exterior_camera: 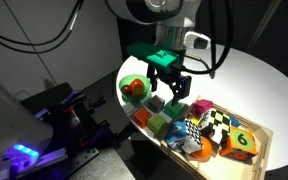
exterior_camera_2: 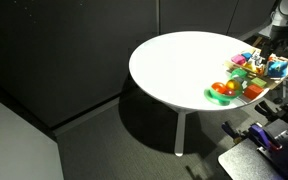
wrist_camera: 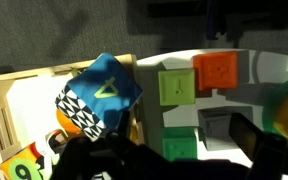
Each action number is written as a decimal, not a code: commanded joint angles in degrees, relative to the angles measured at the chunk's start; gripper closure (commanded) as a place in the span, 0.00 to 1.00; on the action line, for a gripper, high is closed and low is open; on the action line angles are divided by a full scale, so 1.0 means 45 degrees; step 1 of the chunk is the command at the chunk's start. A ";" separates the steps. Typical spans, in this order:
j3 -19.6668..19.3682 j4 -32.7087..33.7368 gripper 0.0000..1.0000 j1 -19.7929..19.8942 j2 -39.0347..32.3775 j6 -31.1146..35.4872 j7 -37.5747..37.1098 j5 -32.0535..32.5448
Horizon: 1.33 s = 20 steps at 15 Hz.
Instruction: Put the blue dice on the tray
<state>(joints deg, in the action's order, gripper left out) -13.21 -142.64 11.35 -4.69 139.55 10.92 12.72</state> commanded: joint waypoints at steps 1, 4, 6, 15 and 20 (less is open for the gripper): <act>0.0190 -0.1364 0.00 -0.0066 0.1791 -0.0146 -0.0390 0.0105; 0.0449 -0.2027 0.00 -0.0155 0.2885 -0.0465 -0.0521 -0.0097; 0.0660 -0.2341 0.00 -0.0248 0.3582 -0.0656 -0.0756 -0.0251; 0.1542 -0.2105 0.00 -0.0941 0.5633 -0.2766 -0.2043 -0.1774; 0.1771 -0.2019 0.00 -0.1049 0.6184 -0.3176 -0.2551 -0.2227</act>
<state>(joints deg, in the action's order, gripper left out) -5.90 -152.22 6.85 21.05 127.59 1.73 3.90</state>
